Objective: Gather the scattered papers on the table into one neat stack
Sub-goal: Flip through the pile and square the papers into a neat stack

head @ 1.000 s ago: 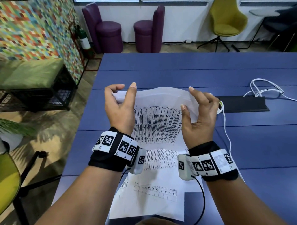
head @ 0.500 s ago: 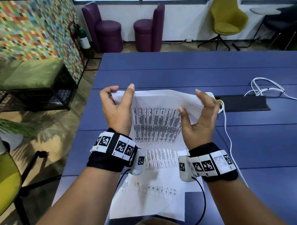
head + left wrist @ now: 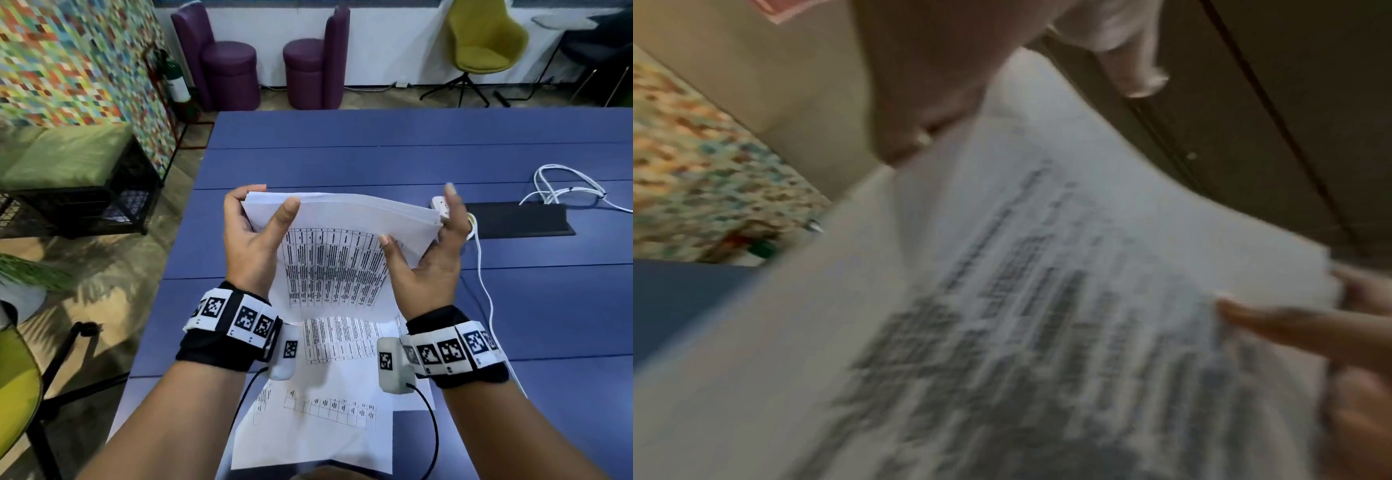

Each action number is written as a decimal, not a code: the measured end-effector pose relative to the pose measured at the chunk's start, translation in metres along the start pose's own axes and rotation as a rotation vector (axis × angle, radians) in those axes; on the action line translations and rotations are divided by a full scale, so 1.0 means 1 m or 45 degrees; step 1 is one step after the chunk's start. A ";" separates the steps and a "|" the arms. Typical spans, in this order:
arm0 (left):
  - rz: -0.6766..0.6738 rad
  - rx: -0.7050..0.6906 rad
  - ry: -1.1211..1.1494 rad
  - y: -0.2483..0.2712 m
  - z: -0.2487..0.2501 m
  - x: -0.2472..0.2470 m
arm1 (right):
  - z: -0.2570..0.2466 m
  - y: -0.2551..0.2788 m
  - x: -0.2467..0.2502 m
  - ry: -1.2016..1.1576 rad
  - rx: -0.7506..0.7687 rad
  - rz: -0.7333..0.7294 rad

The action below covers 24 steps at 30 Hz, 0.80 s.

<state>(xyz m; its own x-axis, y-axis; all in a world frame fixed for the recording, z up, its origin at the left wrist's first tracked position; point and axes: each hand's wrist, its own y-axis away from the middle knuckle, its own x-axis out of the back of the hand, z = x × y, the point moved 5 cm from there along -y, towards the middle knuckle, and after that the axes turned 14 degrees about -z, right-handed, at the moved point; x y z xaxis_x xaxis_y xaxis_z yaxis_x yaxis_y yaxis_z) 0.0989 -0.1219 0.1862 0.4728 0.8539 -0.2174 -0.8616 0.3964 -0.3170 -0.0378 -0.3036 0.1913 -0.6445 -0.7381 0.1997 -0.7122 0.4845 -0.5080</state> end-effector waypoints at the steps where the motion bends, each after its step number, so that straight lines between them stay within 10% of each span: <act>1: -0.083 0.054 0.000 -0.001 -0.008 0.007 | 0.011 0.000 0.002 -0.206 -0.137 0.001; 8: -0.304 0.461 -0.039 0.020 -0.052 0.011 | 0.070 0.012 -0.010 -0.385 -0.851 -0.350; 24: -0.228 0.260 -0.008 0.016 -0.018 0.004 | 0.050 -0.003 -0.004 -0.450 -0.792 -0.306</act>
<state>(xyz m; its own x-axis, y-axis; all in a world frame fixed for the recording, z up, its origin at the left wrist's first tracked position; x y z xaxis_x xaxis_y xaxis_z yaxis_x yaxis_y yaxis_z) 0.0904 -0.1182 0.1641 0.6202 0.7661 -0.1685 -0.7842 0.6003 -0.1569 -0.0195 -0.3251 0.1500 -0.3988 -0.9128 -0.0884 -0.9151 0.3898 0.1031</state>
